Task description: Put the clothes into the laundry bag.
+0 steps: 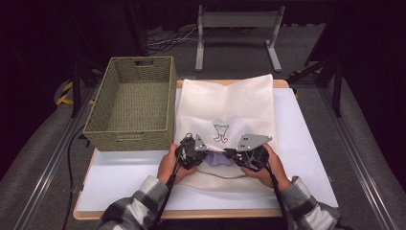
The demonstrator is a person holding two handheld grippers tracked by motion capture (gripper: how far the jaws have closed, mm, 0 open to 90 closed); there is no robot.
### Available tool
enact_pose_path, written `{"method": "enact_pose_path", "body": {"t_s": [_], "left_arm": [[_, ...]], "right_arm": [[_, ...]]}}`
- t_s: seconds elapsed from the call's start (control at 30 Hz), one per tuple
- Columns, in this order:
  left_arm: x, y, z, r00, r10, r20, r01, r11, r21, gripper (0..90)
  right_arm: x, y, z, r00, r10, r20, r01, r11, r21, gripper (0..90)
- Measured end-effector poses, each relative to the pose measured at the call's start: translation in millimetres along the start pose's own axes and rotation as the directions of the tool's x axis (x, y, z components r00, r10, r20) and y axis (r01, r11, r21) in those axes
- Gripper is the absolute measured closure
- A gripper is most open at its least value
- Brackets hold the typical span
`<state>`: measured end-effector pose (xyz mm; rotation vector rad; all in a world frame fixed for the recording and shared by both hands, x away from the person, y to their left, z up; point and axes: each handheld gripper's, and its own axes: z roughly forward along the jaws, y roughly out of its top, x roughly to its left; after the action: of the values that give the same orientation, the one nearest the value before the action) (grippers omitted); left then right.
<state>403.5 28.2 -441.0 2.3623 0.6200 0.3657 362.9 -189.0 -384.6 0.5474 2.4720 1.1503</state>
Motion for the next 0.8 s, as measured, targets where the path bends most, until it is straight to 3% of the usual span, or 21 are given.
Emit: {"method": "enact_pose_path", "body": {"t_s": [0.07,0.27,0.37,0.4,0.43,0.6,0.8], "left_arm": [[-2.7,7.0,5.2,0.9999,0.005,0.012,-0.005,0.9997,-0.024,83.5],[-15.5,23.5,24.3,0.9965,-0.038,0.075,0.046,0.9938,-0.102,83.7],[-17.3,27.5,26.4,0.9935,-0.060,0.097,0.073,0.9880,-0.136,83.8],[-16.5,29.4,26.5,0.9912,-0.079,0.106,0.097,0.9808,-0.170,84.0],[-16.4,30.0,26.5,0.9912,-0.082,0.104,0.100,0.9782,-0.182,84.0],[-12.9,26.6,25.0,0.9888,-0.093,0.117,0.115,0.9719,-0.205,83.9],[-10.1,23.1,12.9,0.9913,-0.079,0.105,0.100,0.9708,-0.218,81.2]], "right_arm": [[0.1,0.0,0.8,1.0000,0.004,-0.006,-0.004,1.000,0.001,86.9],[0.1,-0.4,1.5,0.9999,0.007,-0.015,-0.007,1.000,0.005,86.9],[0.2,-0.8,1.9,0.9998,0.006,-0.021,-0.006,1.000,0.011,86.9],[0.1,-1.4,2.4,0.9997,0.005,-0.025,-0.005,1.000,0.015,86.9],[-0.1,-1.6,2.7,0.9997,0.007,-0.025,-0.007,1.000,0.015,86.8],[-0.4,-2.0,3.1,0.9997,0.009,-0.022,-0.008,1.000,0.018,86.8],[0.5,-2.9,5.7,0.9998,0.001,-0.019,0.000,0.999,0.033,86.8]]}}
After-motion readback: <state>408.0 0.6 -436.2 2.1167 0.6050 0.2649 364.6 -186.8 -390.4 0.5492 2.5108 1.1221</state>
